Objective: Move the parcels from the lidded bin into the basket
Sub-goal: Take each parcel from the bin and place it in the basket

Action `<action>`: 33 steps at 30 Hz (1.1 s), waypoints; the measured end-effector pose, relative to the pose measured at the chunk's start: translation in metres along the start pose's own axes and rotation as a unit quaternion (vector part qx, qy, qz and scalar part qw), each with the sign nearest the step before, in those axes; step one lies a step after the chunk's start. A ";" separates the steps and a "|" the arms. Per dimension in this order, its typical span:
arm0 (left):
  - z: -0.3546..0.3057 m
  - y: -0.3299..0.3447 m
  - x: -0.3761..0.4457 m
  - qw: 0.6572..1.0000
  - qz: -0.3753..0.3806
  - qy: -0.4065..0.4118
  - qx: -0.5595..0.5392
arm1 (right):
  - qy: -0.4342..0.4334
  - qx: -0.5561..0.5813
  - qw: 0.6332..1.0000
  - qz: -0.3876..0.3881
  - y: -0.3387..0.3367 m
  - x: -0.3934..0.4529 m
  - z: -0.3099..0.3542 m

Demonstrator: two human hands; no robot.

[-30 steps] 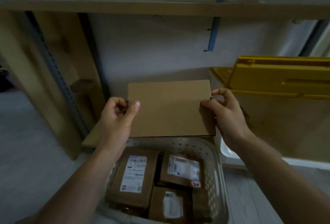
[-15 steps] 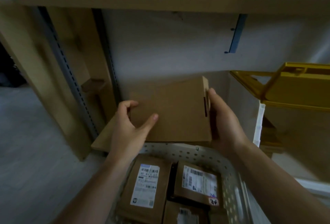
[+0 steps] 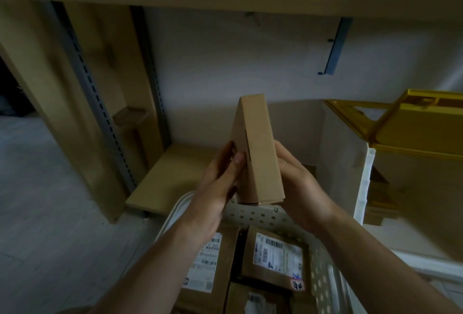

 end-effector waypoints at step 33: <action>-0.047 -0.040 0.011 0.990 -0.084 0.111 -0.001 | -0.006 -0.058 0.943 -0.327 -0.056 -0.018 0.018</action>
Point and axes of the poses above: each hand's wrist, its own x-axis towards the middle knuckle, its own y-axis out of the palm, z = x × y, the point moved 4 cm from there along x, towards the middle knuckle, and after that the axes turned 7 degrees about y, right-handed, at the moved point
